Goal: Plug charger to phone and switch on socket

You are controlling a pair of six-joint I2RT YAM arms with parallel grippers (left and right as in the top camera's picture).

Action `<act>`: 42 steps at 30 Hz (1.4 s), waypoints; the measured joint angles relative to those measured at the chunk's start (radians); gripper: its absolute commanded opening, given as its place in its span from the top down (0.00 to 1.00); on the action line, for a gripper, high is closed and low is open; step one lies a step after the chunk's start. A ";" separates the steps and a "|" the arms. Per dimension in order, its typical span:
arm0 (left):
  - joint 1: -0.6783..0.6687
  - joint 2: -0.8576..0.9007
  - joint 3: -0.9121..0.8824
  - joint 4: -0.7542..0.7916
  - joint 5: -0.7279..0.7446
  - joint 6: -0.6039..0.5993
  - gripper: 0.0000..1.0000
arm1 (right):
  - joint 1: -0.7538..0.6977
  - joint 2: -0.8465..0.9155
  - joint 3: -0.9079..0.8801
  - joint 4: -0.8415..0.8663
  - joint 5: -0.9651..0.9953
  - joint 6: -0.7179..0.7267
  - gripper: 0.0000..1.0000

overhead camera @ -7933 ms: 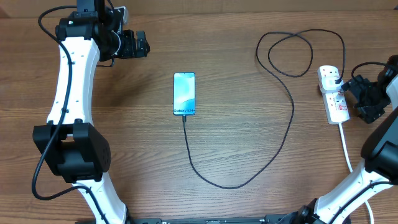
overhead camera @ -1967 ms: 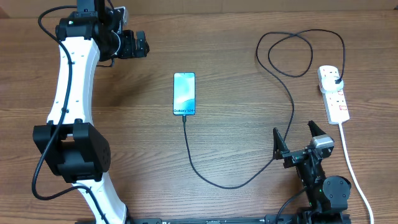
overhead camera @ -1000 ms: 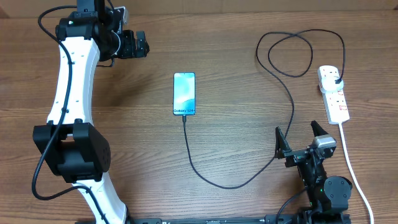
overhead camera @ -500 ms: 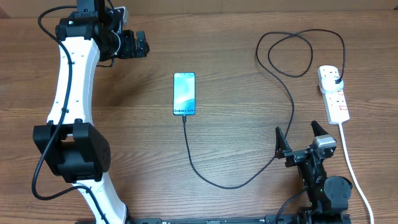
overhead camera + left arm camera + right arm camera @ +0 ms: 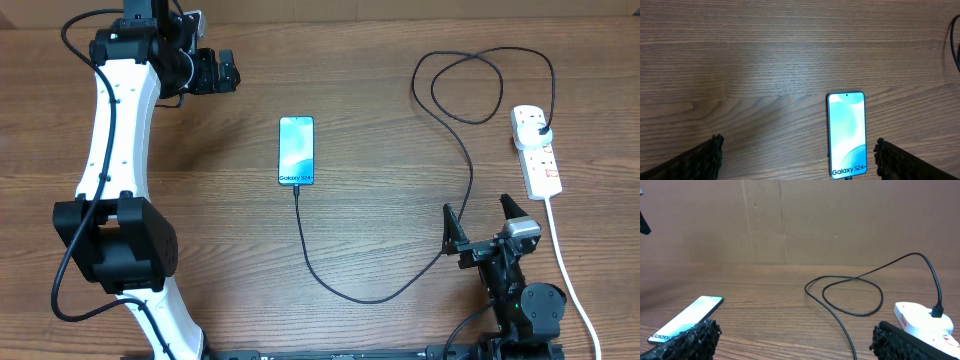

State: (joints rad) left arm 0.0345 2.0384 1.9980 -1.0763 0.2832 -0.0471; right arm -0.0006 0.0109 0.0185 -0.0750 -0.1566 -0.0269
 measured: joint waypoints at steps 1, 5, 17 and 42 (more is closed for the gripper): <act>0.000 0.000 0.000 0.000 0.000 0.000 0.00 | 0.000 0.000 0.000 0.000 0.000 0.000 0.00; 0.000 0.000 0.000 0.000 0.000 0.000 0.00 | 0.000 0.000 0.000 -0.001 0.000 0.000 0.00; 0.000 0.000 0.000 0.000 0.000 0.000 0.00 | 0.000 0.000 0.000 -0.001 0.000 0.000 0.00; 0.000 -0.381 -0.002 -0.020 -0.098 0.001 0.00 | 0.000 0.000 0.000 0.000 0.000 0.000 0.00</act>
State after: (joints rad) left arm 0.0345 1.6569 1.9961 -1.0962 0.1848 -0.0463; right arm -0.0006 0.0109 0.0185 -0.0750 -0.1566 -0.0269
